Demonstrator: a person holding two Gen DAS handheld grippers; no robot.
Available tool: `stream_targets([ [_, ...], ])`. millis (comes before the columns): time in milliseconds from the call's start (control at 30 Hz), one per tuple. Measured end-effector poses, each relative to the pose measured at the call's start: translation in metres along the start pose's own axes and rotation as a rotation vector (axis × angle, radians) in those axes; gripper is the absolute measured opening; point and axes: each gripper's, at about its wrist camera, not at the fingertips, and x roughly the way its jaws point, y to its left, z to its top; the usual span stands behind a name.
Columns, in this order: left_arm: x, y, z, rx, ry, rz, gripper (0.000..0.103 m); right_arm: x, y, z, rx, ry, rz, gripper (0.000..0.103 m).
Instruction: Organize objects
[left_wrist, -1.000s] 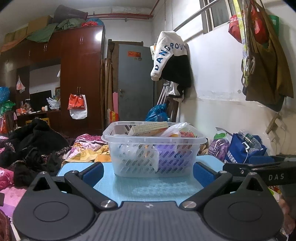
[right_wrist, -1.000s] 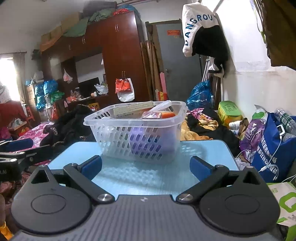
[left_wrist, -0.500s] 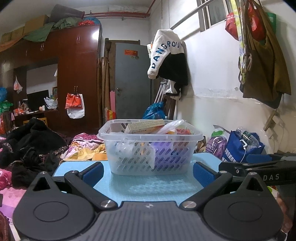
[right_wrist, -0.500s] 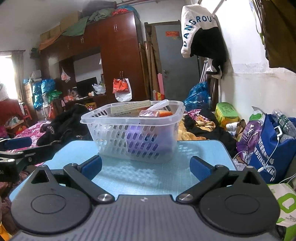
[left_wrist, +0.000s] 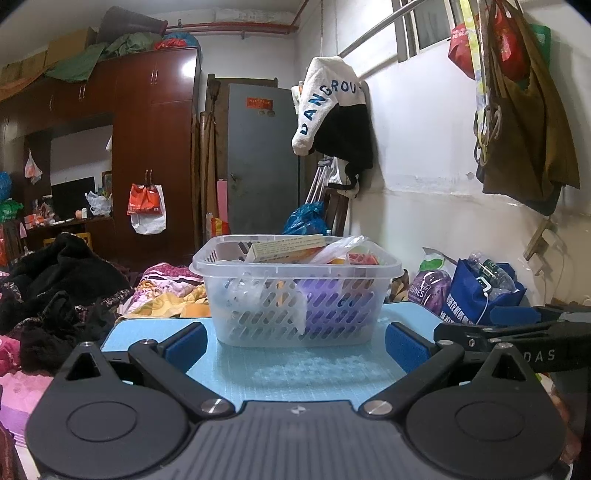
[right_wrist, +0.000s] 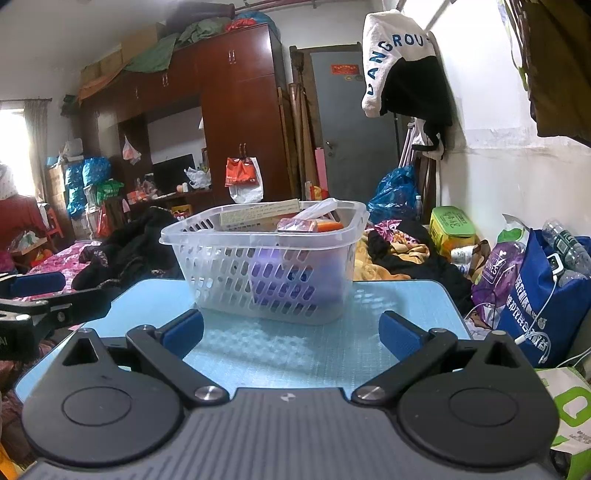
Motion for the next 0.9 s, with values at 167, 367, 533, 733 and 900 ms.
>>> stream_targets([
  [167, 0.0031, 0.0009, -0.0011, -0.005, 0.012, -0.011, 0.103, -0.0002, 0.0005, 0.0002, 0.0, 0.0, 0.0, 0.103],
  [367, 0.0037, -0.0004, -0.0022, -0.001, 0.011, -0.007, 0.103, -0.0001, 0.0008, -0.001, -0.007, -0.003, 0.0, 0.103],
  [533, 0.0051, -0.0004, -0.0032, -0.001, 0.016, -0.009, 0.103, -0.0001, 0.0003, -0.001, -0.007, -0.004, 0.0, 0.103],
  [733, 0.0068, -0.0006, -0.0042, -0.001, 0.02, -0.006, 0.103, -0.0017, -0.0003, -0.0009, -0.006, -0.008, -0.001, 0.103],
  [900, 0.0065, -0.0007, -0.0044, 0.0, 0.02, -0.011, 0.103, -0.0019, -0.0003, -0.0009, -0.006, -0.008, 0.0, 0.103],
])
